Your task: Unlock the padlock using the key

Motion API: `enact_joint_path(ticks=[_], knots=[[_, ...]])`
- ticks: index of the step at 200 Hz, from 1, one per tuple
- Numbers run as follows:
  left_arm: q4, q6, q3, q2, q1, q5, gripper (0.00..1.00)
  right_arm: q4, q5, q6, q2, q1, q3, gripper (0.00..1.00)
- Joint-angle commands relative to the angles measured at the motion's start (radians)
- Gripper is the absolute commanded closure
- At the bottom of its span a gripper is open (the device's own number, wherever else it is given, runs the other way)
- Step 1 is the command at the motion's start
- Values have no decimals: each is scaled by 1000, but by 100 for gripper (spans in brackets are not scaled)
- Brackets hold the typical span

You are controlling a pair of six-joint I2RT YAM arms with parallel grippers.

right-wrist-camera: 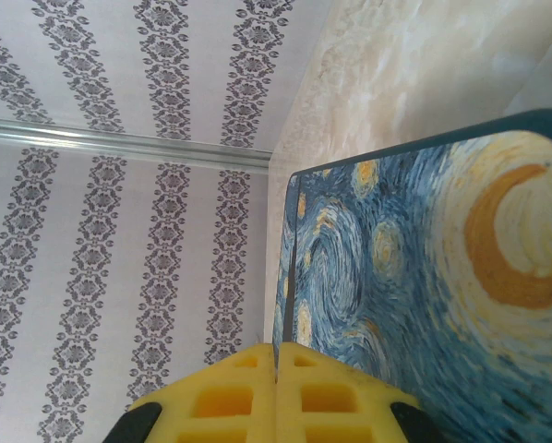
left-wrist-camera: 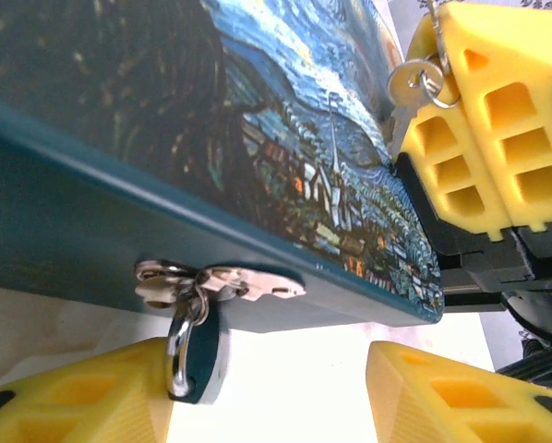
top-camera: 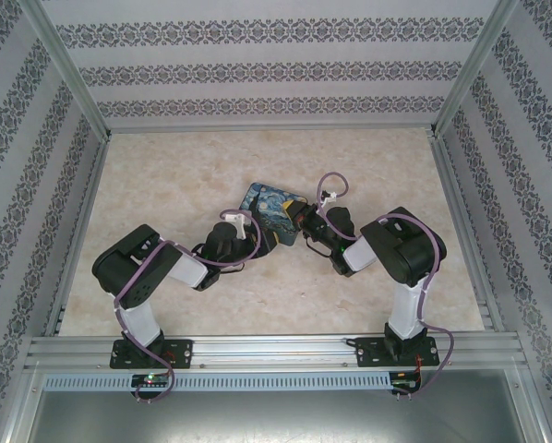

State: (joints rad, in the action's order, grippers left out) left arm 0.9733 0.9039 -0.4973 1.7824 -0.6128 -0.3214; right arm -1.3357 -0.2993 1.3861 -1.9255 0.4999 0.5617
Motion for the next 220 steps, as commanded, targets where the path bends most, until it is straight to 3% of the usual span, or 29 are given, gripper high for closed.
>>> enact_joint_path(ticks=[1,68,220], knots=[[67,15,0,16,5,35,44,47,-7,0,-41,6,-14,100],[104,47,0,82,2,51,44,37,-4,8,-50,8,-16,100],[-50,-1,29,44,-48,206,68,31,-3,14,-58,6,-11,100]])
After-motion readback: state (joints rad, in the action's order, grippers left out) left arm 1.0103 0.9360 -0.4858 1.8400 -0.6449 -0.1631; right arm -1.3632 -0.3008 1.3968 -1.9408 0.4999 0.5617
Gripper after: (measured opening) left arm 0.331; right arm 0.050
